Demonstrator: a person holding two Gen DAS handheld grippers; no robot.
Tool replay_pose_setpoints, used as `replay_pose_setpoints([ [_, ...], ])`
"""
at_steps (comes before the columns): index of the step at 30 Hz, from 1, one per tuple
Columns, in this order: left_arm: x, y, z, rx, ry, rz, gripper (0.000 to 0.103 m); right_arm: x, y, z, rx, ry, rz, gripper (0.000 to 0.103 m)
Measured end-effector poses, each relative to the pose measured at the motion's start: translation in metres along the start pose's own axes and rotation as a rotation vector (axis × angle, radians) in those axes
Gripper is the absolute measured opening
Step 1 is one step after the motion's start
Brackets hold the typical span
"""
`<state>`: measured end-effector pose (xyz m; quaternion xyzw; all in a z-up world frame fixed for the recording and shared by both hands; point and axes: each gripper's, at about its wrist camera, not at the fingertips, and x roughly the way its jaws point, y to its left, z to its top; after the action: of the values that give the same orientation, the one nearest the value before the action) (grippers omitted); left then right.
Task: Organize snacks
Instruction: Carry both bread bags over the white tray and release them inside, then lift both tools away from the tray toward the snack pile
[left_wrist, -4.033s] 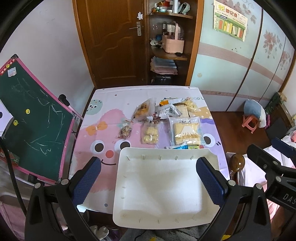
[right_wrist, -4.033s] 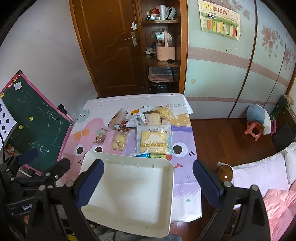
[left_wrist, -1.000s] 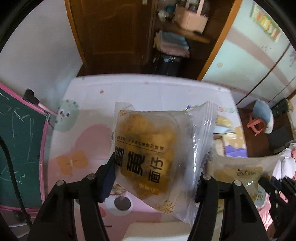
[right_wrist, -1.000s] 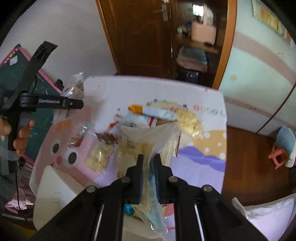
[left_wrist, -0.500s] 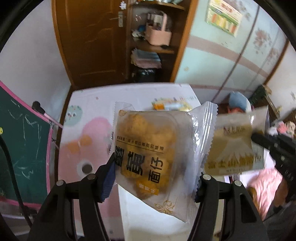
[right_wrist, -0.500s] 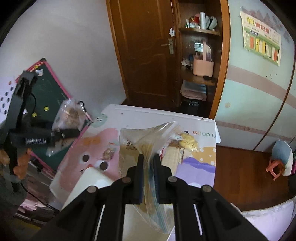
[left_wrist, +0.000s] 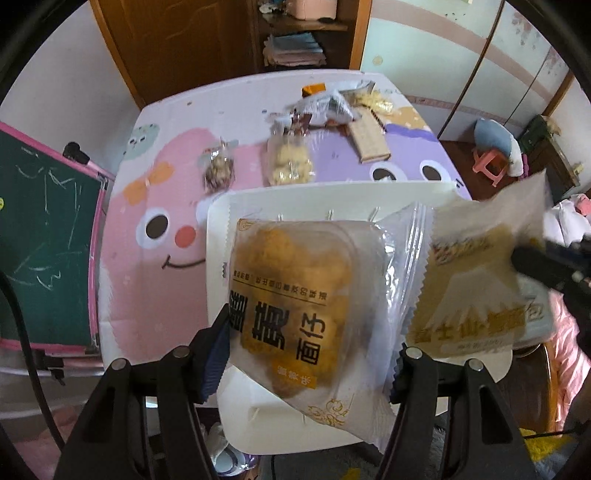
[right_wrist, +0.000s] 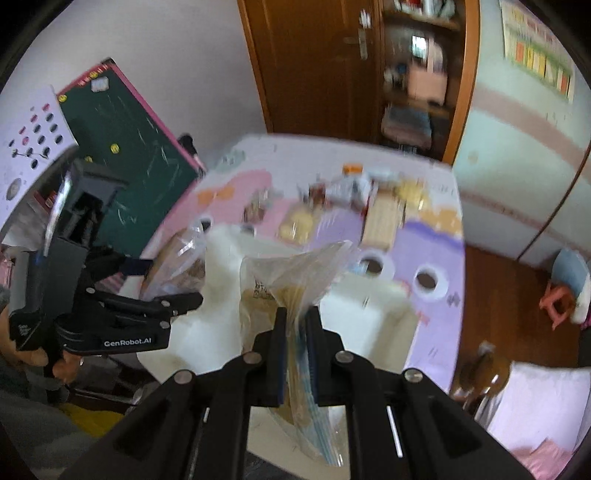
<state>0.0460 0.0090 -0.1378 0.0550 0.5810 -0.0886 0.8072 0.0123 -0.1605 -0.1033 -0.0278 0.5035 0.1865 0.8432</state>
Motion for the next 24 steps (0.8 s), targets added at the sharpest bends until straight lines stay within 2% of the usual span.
replay_pose_setpoints([
  [6,0.005,-0.001,-0.006,0.003,-0.019,0.038,0.067,0.024,0.009,-0.014,-0.005,0.064,-0.020,0.011],
  [8,0.000,-0.001,-0.006,0.005,-0.033,0.039,0.081,0.025,0.011,-0.015,0.003,0.071,-0.031,0.018],
  [9,-0.005,0.000,-0.006,0.000,-0.050,0.040,0.092,0.025,0.009,-0.013,0.011,0.072,-0.042,0.024],
  [10,-0.009,0.001,-0.006,-0.005,-0.066,0.042,0.096,0.023,0.008,-0.011,0.022,0.063,-0.051,0.030],
  [14,-0.019,0.009,-0.004,-0.038,-0.082,0.016,0.096,0.009,0.005,-0.005,0.030,0.015,-0.090,0.052],
  [19,-0.027,0.020,-0.004,-0.103,-0.093,-0.017,0.096,-0.008,0.011,-0.002,0.023,-0.019,-0.096,0.054],
  [24,-0.036,0.024,-0.004,-0.125,-0.120,-0.011,0.096,-0.016,0.019,-0.001,-0.010,-0.035,-0.102,0.054],
])
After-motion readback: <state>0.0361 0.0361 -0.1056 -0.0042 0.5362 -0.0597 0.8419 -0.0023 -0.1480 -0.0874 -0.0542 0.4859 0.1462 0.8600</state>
